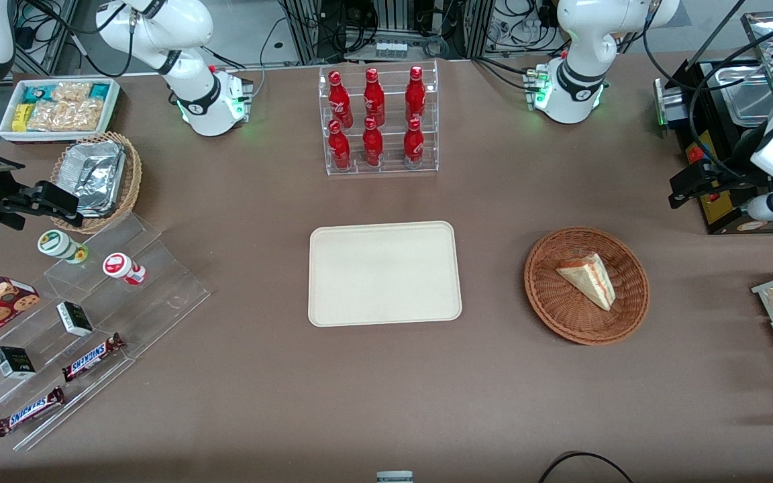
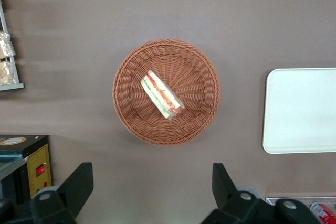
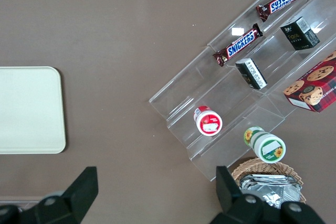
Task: Place sandwich from basket to tray
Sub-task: 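Move the left gripper toward the wicker basket holding the sandwich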
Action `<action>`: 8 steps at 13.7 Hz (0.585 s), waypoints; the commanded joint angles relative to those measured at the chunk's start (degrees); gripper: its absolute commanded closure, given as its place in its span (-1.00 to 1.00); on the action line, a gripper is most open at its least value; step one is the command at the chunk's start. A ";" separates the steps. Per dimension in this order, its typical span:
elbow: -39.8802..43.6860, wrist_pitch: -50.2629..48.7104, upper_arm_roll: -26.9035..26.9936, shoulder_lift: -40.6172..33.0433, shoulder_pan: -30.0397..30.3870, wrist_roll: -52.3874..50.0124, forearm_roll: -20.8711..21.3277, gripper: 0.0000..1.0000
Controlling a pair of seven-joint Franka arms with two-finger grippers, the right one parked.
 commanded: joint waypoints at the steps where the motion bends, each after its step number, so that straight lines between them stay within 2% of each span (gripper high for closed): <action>1: 1.16 -1.54 0.61 -0.10 -0.65 1.00 1.48 -1.00; 5: 0.72 -1.71 0.61 0.51 -0.74 0.39 1.66 -1.00; 8: -4.62 0.73 0.61 0.43 -0.74 -1.55 1.92 -1.00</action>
